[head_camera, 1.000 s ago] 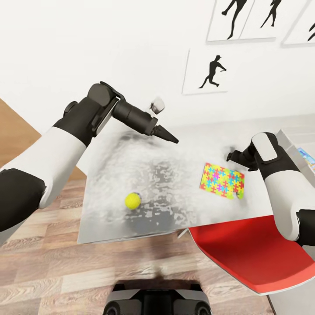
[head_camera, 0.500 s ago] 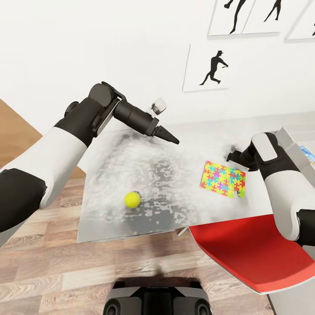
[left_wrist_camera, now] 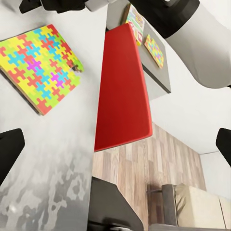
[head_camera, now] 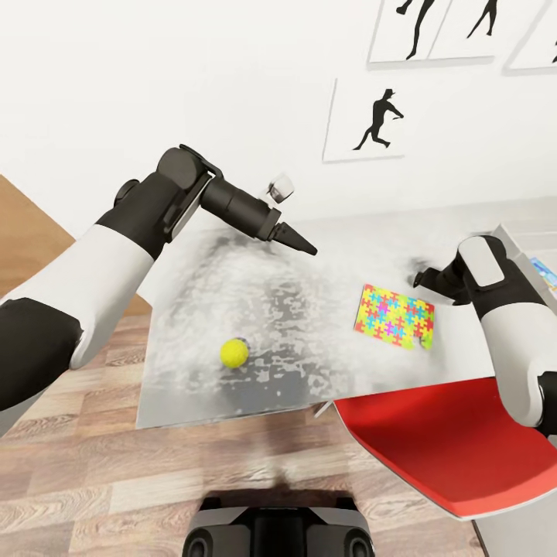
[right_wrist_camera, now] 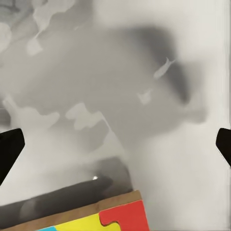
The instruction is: Put all the toys in the child's room - the three board games (two on the bed and one on the table), the two jigsaw puzzles on the table, and the tennis ball on the table - inside the toy box on the table in the child's room.
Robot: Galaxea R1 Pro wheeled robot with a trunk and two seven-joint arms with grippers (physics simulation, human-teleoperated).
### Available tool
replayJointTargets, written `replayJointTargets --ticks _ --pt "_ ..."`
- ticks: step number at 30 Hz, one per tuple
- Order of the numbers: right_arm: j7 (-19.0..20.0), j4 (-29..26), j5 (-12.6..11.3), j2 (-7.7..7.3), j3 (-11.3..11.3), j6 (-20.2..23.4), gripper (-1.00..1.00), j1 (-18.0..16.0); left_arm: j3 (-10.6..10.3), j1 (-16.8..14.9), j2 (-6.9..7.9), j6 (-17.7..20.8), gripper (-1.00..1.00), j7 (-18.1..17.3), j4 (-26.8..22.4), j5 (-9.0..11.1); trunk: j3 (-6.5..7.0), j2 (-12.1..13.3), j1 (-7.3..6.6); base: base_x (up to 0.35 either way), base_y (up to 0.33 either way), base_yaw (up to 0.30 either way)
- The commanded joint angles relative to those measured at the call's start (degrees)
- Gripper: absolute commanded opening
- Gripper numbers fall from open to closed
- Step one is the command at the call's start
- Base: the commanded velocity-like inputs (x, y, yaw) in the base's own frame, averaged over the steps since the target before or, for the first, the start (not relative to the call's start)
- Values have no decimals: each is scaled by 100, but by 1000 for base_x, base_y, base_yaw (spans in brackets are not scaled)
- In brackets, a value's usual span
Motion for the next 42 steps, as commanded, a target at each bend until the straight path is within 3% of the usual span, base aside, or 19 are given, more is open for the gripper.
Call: replayJointTargets --ticks 1,24,42 --pt "-53 -6 -55 -5 1 14 100 -3 -15 -7 1 61 100 -19 5 10 -8 -9 3 -40 0 0" --pt "-53 78 -65 -16 -4 0 100 -3 -33 -7 26 61 100 -19 18 -11 -8 -9 3 -39 12 0" --pt "-53 123 -65 -7 -3 -9 100 -4 -12 -7 24 61 100 -19 18 -164 -8 -9 3 -101 60 0"
